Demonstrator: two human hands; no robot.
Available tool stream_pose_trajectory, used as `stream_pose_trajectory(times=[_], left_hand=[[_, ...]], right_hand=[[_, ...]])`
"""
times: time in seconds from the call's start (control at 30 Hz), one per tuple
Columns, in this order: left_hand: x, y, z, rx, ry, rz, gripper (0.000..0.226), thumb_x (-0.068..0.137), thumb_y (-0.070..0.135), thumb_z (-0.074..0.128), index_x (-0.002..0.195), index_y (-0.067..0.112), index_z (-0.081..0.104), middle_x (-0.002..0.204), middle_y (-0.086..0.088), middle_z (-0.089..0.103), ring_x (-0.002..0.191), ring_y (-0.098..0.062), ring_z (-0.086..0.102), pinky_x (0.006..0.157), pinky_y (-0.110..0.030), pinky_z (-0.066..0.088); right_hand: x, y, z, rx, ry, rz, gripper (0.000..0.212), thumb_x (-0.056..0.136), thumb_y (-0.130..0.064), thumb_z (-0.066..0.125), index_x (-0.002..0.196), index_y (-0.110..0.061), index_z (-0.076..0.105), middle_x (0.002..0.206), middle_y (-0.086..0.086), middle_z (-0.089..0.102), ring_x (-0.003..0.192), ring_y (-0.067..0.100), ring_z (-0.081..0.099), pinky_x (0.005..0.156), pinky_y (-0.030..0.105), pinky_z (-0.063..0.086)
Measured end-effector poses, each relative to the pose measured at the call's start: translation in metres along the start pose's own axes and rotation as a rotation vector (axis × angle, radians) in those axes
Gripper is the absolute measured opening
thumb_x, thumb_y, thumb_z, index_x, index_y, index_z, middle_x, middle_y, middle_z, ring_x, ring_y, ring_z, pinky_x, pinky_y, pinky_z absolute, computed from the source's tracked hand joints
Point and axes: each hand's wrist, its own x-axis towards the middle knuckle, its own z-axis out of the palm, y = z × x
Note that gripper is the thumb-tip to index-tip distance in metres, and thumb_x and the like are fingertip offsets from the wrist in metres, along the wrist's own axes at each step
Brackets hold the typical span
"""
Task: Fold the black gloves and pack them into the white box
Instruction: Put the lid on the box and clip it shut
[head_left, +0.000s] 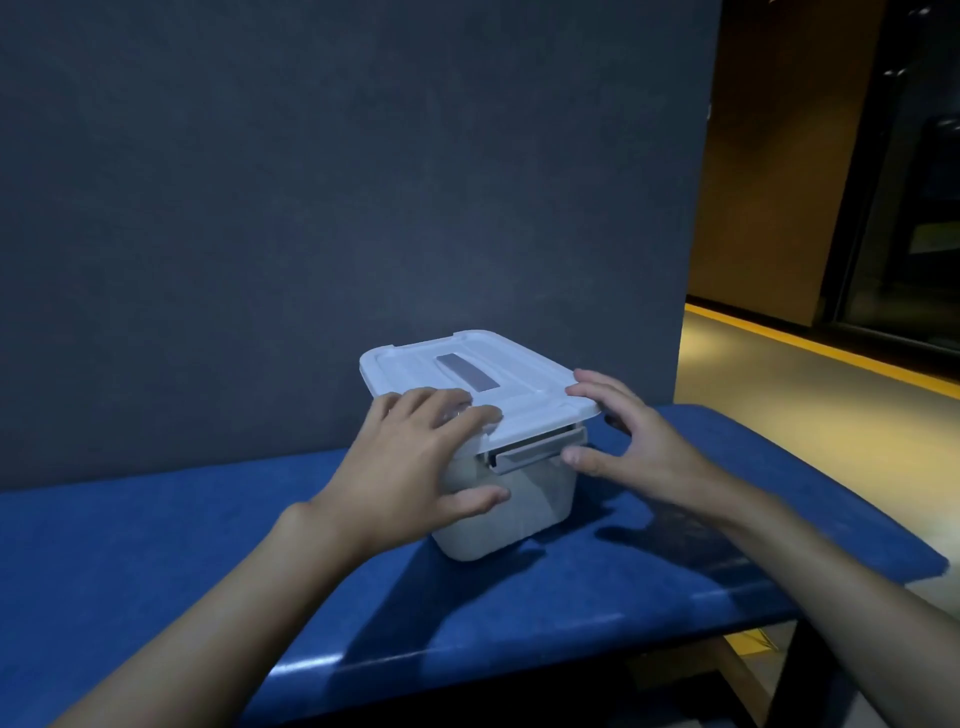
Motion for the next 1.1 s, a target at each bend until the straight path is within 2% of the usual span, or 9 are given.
stream_pose_trajectory(times=[0.07,0.33,0.63,0.7,0.8,0.87,0.97,1.0,1.1], left_hand=[[0.002,0.0,0.004,0.007,0.037,-0.007,0.057,0.081,0.075,0.048,0.123,0.038,0.056,0.124,0.009,0.058,0.117,-0.019,0.053,0.097,-0.04,0.038],[0.005,0.002,0.014,-0.066,0.155,-0.054,0.049,0.089,0.069,0.044,0.116,0.033,0.066,0.112,0.009,0.06,0.109,-0.019,0.054,0.094,-0.043,0.039],[0.007,0.006,0.018,-0.144,0.219,-0.107,0.043,0.09,0.062,0.047,0.111,0.032,0.07,0.107,0.01,0.061,0.107,-0.015,0.055,0.097,-0.038,0.034],[0.006,-0.004,0.013,-0.249,0.155,-0.059,0.044,0.088,0.062,0.052,0.116,0.033,0.068,0.112,0.013,0.059,0.113,-0.008,0.052,0.102,-0.033,0.033],[-0.001,-0.028,0.005,-0.338,0.037,0.018,0.052,0.083,0.06,0.06,0.128,0.034,0.061,0.134,0.016,0.054,0.128,0.002,0.044,0.107,-0.016,0.03],[-0.003,-0.036,0.005,-0.263,0.035,0.028,0.052,0.085,0.059,0.058,0.13,0.034,0.061,0.141,0.01,0.054,0.132,-0.003,0.044,0.108,-0.017,0.032],[0.005,-0.031,0.011,-0.088,0.112,0.112,0.044,0.088,0.052,0.056,0.119,0.024,0.071,0.13,0.001,0.066,0.118,-0.02,0.061,0.091,-0.038,0.047],[0.009,-0.027,0.013,-0.055,0.152,0.132,0.043,0.088,0.051,0.056,0.114,0.021,0.073,0.125,0.0,0.068,0.11,-0.023,0.064,0.084,-0.039,0.049],[0.018,0.0,0.02,-0.012,0.252,0.076,0.039,0.086,0.051,0.057,0.102,0.02,0.076,0.108,-0.001,0.073,0.093,-0.028,0.066,0.073,-0.039,0.048]], right_hand=[[0.0,0.004,0.002,-0.008,0.037,-0.033,0.074,0.068,-0.058,0.074,0.134,-0.033,0.052,0.148,-0.025,0.034,0.134,-0.01,0.032,0.106,0.013,0.028],[0.009,0.003,0.014,0.062,0.205,-0.083,0.048,0.073,-0.052,0.069,0.113,-0.027,0.063,0.13,-0.013,0.05,0.121,-0.007,0.045,0.099,0.016,0.038],[0.015,0.003,0.018,0.083,0.28,-0.106,0.036,0.077,-0.046,0.067,0.099,-0.017,0.065,0.117,-0.002,0.055,0.11,-0.008,0.05,0.087,0.004,0.037],[0.014,0.002,0.02,0.088,0.284,-0.096,0.037,0.077,-0.046,0.067,0.101,-0.018,0.065,0.12,-0.003,0.054,0.111,-0.01,0.048,0.087,0.002,0.036],[0.01,0.001,0.022,0.08,0.268,-0.076,0.043,0.078,-0.05,0.063,0.11,-0.021,0.063,0.13,-0.01,0.05,0.119,-0.013,0.042,0.092,0.002,0.033],[0.008,-0.001,0.023,0.086,0.255,-0.059,0.046,0.078,-0.052,0.062,0.114,-0.023,0.061,0.136,-0.012,0.047,0.123,-0.014,0.039,0.098,0.006,0.034],[0.006,-0.002,0.02,0.066,0.252,-0.032,0.047,0.079,-0.052,0.06,0.117,-0.025,0.06,0.138,-0.012,0.044,0.124,-0.01,0.039,0.096,-0.001,0.028],[0.005,-0.001,0.02,0.057,0.275,-0.023,0.048,0.08,-0.051,0.059,0.12,-0.024,0.058,0.137,-0.011,0.042,0.124,-0.006,0.04,0.096,-0.001,0.028],[0.002,0.003,0.019,0.02,0.438,0.057,0.044,0.088,-0.045,0.06,0.126,-0.024,0.054,0.132,-0.006,0.04,0.123,0.007,0.042,0.101,0.019,0.037]])
